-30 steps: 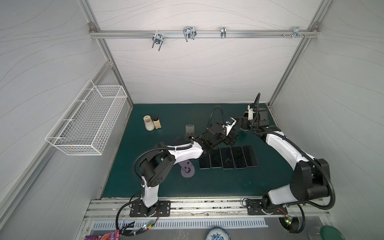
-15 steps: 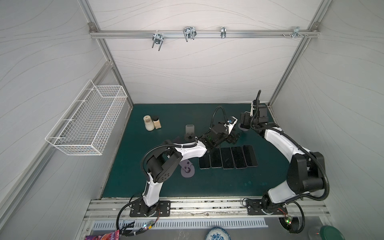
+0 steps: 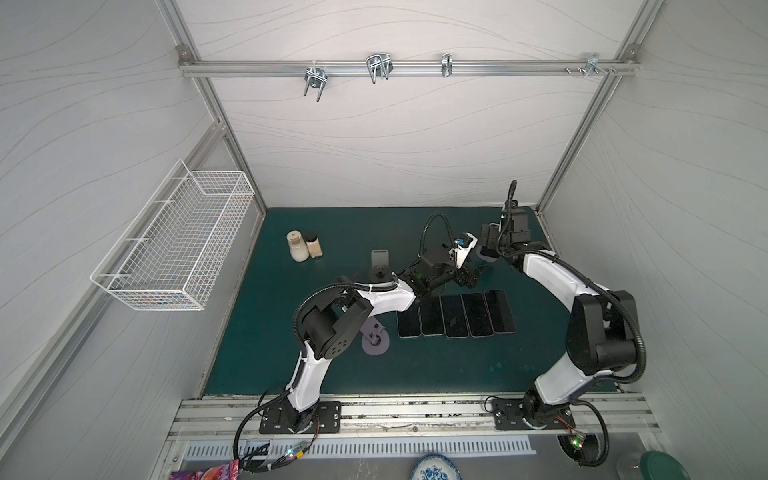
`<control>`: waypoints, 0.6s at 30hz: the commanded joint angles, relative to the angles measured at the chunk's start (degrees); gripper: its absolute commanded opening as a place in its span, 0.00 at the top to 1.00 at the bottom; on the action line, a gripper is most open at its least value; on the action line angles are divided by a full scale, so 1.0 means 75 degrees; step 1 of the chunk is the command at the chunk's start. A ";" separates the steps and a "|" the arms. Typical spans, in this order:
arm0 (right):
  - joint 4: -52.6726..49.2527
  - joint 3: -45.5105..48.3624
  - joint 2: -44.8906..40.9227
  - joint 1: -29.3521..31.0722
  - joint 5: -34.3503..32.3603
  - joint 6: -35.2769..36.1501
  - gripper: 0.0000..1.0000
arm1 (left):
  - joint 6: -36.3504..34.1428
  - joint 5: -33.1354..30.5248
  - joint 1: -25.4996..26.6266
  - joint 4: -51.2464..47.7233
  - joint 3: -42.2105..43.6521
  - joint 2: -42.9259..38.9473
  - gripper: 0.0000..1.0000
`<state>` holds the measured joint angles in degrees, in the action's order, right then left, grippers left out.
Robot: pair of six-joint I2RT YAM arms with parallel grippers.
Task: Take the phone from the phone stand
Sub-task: 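Move the left gripper toward the lavender stand's phone while the right gripper hovers, then close the left gripper on the upright phone on the lavender stand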
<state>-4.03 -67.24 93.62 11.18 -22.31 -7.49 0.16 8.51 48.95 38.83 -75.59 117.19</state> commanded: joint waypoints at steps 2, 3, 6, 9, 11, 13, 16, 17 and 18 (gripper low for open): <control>0.0332 -0.0135 0.0202 -0.0049 -0.0342 -0.0009 0.01 | -0.0272 0.0131 -0.0080 0.0960 0.0060 0.0209 0.04; 0.0369 -0.0122 0.0205 -0.0049 -0.0323 -0.0050 0.01 | -0.0308 0.0127 -0.0101 0.0972 0.0024 0.0224 0.03; 0.0444 -0.0119 0.0247 -0.0061 -0.0223 -0.0111 0.02 | -0.0498 0.0075 -0.0116 0.0936 -0.0074 0.0309 0.04; 0.0467 -0.0179 0.0347 -0.0073 -0.0181 -0.0138 0.02 | -0.0658 -0.0113 -0.0116 0.0787 -0.0239 0.0437 0.03; 0.0479 -0.0245 0.0446 -0.0091 -0.0166 -0.0116 0.02 | -0.0778 -0.0234 -0.0134 0.0703 -0.0335 0.0506 0.03; 0.0467 -0.0325 0.0535 -0.0085 -0.0175 -0.0064 0.02 | -0.0830 -0.0366 -0.0150 0.0590 -0.0425 0.0551 0.03; 0.0476 -0.0406 0.0661 -0.0103 -0.0245 0.0001 0.02 | -0.0894 -0.0512 -0.0160 0.0452 -0.0525 0.0582 0.03; 0.0479 -0.0431 0.0683 -0.0121 -0.0252 -0.0003 0.02 | -0.0947 -0.0543 -0.0163 0.0443 -0.0549 0.0600 0.03; 0.0496 -0.0450 0.0713 -0.0125 -0.0257 0.0013 0.02 | -0.0968 -0.0553 -0.0169 0.0436 -0.0561 0.0623 0.03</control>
<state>-1.74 -68.86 97.95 10.79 -23.38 -7.70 -5.02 5.96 48.03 40.40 -76.79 120.62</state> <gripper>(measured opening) 0.983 0.965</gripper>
